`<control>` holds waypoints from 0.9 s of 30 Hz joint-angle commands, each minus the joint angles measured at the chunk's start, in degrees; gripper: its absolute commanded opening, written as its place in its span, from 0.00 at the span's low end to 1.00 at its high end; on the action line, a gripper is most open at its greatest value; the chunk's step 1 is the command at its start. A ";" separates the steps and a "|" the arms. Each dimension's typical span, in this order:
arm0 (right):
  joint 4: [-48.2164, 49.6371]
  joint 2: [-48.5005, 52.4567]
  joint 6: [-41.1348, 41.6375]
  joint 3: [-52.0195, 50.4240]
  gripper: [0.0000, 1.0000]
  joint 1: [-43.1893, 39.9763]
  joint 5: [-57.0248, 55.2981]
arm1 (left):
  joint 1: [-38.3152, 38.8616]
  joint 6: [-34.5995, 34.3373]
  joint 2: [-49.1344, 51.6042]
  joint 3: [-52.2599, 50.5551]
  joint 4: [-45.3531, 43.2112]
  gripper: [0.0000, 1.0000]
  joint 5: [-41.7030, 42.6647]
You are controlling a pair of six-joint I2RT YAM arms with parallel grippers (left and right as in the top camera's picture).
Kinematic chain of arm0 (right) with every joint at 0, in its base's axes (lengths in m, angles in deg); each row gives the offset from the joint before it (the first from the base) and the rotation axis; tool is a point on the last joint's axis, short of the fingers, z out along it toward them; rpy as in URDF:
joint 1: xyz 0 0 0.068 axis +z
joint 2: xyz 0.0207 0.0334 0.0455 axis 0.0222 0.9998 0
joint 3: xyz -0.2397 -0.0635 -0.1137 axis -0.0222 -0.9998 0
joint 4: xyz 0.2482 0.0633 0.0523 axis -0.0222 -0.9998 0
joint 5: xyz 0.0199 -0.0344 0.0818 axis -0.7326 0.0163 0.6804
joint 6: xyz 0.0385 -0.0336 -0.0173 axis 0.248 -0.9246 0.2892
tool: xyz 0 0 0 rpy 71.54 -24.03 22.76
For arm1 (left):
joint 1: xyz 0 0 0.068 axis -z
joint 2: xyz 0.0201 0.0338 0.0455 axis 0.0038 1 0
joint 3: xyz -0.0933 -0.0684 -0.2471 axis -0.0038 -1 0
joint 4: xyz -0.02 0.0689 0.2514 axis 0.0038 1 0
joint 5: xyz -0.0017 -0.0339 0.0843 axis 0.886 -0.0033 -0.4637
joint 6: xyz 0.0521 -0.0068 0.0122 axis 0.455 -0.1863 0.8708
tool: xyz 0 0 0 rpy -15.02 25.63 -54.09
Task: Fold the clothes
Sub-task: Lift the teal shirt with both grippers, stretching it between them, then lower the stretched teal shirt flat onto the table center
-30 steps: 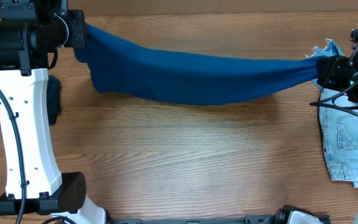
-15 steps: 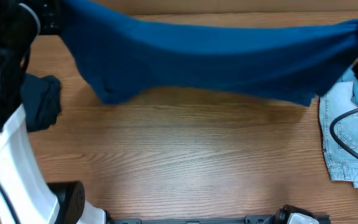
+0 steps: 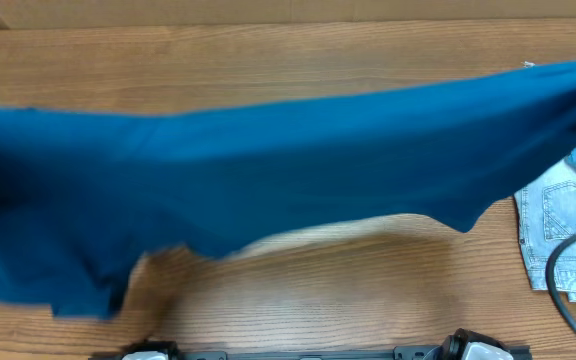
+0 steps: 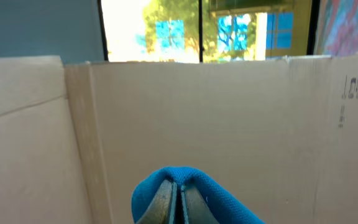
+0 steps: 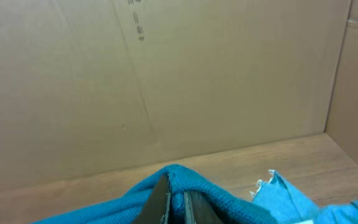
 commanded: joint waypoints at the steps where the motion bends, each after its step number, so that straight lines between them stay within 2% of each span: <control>1: -1.64 -0.35 0.31 2.56 0.04 -0.17 -2.80 | 0.31 1.53 -2.27 0.42 0.17 0.04 -5.20; 8: -8.28 5.60 0.70 2.47 0.04 -0.17 -2.75 | 0.33 1.29 1.46 -4.55 3.37 0.04 -5.29; 14: -11.89 18.58 0.68 2.47 0.04 -0.15 2.32 | 0.33 1.29 12.96 -9.20 3.58 0.04 -4.83; 21: -6.43 32.83 0.44 2.47 0.04 0.15 2.49 | 0.33 1.16 30.82 -9.20 0.09 0.04 -3.74; 27: 1.40 40.00 -2.82 2.43 0.05 2.73 6.12 | 0.37 0.83 42.18 -9.20 -3.96 0.04 2.14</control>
